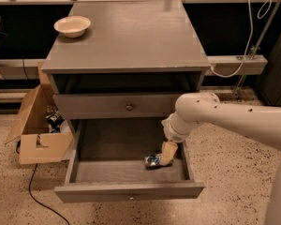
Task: Pick redbull can from middle drawer and place on counter
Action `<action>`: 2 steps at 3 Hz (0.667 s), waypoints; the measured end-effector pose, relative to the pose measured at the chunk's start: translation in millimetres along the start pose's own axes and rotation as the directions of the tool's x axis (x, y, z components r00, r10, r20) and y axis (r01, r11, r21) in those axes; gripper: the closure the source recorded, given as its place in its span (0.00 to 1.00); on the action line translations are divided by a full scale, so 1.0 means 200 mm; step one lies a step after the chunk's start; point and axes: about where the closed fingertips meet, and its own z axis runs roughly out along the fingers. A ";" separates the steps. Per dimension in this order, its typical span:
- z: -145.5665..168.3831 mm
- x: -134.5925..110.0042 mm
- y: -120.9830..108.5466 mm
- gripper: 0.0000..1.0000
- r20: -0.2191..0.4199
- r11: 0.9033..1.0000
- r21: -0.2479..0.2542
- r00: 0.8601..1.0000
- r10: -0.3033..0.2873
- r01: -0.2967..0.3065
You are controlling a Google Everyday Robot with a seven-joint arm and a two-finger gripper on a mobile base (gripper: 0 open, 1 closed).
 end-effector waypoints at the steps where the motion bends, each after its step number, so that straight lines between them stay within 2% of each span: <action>1: 0.00 0.00 0.00 0.00 0.000 1.000 0.000 1.000 0.000 0.000; 2: 0.16 -0.01 -0.01 0.00 -0.014 0.999 -0.028 0.999 -0.040 0.040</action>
Offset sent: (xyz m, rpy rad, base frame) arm 0.0223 0.0266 -0.0753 -0.0488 0.0343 0.1124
